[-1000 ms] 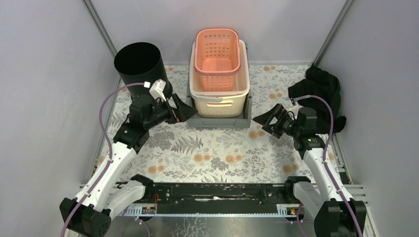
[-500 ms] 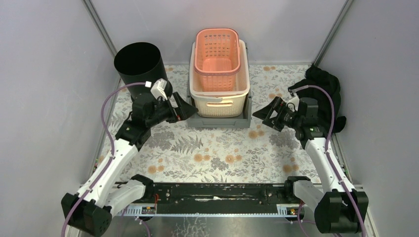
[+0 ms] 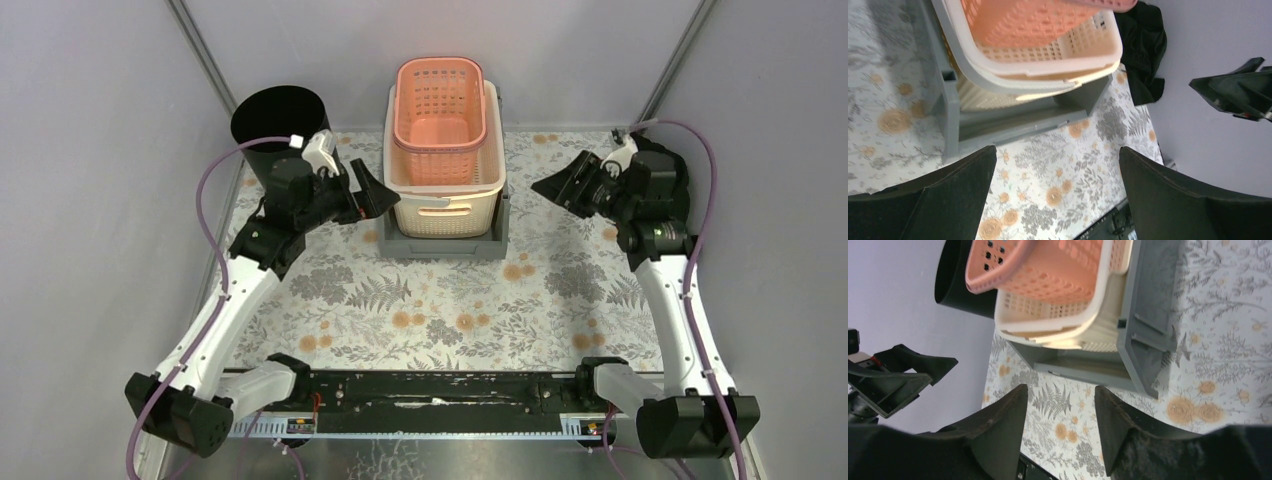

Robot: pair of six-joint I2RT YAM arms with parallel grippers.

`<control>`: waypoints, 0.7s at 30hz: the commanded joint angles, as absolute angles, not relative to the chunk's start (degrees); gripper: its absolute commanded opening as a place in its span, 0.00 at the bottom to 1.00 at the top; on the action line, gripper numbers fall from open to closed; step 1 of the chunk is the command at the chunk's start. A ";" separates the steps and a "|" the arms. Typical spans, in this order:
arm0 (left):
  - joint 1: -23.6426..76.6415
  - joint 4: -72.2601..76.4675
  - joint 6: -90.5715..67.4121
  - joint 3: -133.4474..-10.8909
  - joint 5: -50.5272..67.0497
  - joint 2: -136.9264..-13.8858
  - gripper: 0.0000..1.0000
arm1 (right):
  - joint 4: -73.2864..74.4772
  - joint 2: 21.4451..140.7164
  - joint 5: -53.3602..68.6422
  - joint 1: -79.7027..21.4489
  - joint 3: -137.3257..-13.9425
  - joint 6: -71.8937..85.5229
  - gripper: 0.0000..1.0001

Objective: Turn the large container upside down
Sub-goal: Pick up the container from the container.

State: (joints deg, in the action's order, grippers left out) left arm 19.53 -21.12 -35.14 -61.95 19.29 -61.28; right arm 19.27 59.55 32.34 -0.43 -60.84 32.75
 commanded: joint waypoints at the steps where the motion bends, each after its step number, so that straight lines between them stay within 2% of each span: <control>1: 19.69 -25.73 -30.69 -69.05 14.18 -63.63 1.00 | 21.54 64.03 29.08 -1.78 -70.10 31.58 0.55; 5: 19.53 -28.55 -28.93 -74.19 11.87 -65.21 1.00 | 25.07 70.51 27.25 -4.15 -79.97 30.53 0.48; 9: 19.55 -30.32 -28.07 -75.42 9.98 -65.04 1.00 | 31.00 77.45 23.70 -7.71 -91.20 28.18 0.53; 15: 19.03 -31.33 -27.79 -74.18 9.16 -63.43 1.00 | 41.55 88.31 14.98 -15.28 -110.12 21.25 0.55; 21: 18.60 -31.50 -28.03 -72.04 9.05 -62.04 1.00 | 47.64 98.21 10.26 -20.86 -121.70 17.01 0.55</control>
State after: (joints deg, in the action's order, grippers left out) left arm 19.14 -30.81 -28.95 -73.34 10.04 -63.44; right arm 41.45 93.84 16.67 -17.61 -115.59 21.87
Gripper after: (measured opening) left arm 1.000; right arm 0.546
